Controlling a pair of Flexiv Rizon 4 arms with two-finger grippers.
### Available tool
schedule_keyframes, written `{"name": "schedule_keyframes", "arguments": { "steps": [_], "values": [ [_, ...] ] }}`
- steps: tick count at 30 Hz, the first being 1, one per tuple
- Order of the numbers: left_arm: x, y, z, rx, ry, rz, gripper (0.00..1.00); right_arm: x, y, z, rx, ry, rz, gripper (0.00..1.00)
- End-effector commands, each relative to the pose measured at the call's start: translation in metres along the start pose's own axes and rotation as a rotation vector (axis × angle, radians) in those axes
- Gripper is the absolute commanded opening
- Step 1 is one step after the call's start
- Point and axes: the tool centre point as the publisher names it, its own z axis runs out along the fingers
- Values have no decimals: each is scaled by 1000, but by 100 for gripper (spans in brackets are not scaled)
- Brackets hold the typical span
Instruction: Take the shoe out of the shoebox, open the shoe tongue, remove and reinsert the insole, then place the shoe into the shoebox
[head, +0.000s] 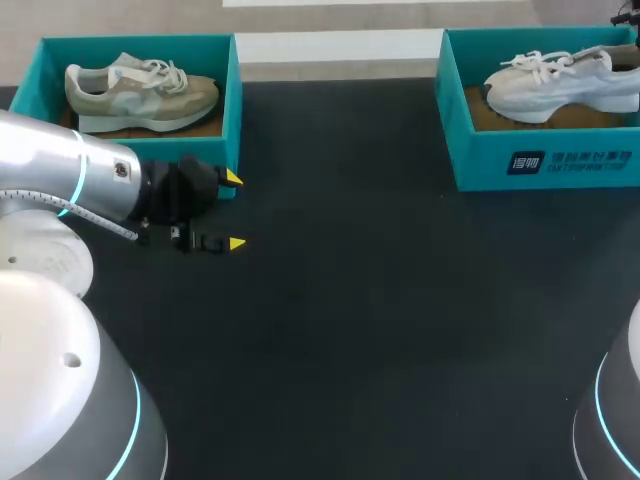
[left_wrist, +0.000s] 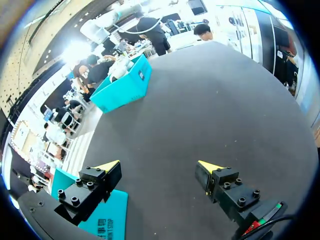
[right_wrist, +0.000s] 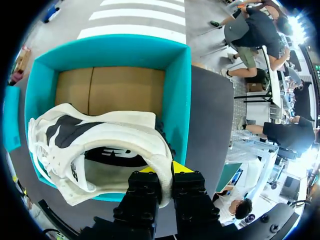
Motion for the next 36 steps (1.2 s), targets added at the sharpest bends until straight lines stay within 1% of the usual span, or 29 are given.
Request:
{"name": "schedule_keyframes", "arguments": {
  "steps": [1,7,19,26,27,32,36],
  "values": [
    [0,0,0,-2,0,1,100,3,-3,2,2,-4,4,0],
    [0,0,0,-2,0,1,100,5,-11,8,14,-11,27,0],
    [0,0,0,-2,0,1,100,7,-28,29,43,-25,69,0],
    [0,0,0,-2,0,1,100,11,-33,42,55,-38,70,0],
    [0,0,0,-2,0,1,100,11,-35,44,46,-45,82,0],
    [0,0,0,-2,0,1,100,11,-38,53,60,-46,86,0],
    [0,0,0,-2,0,1,100,15,-40,62,79,-46,72,0]
  ]
}}
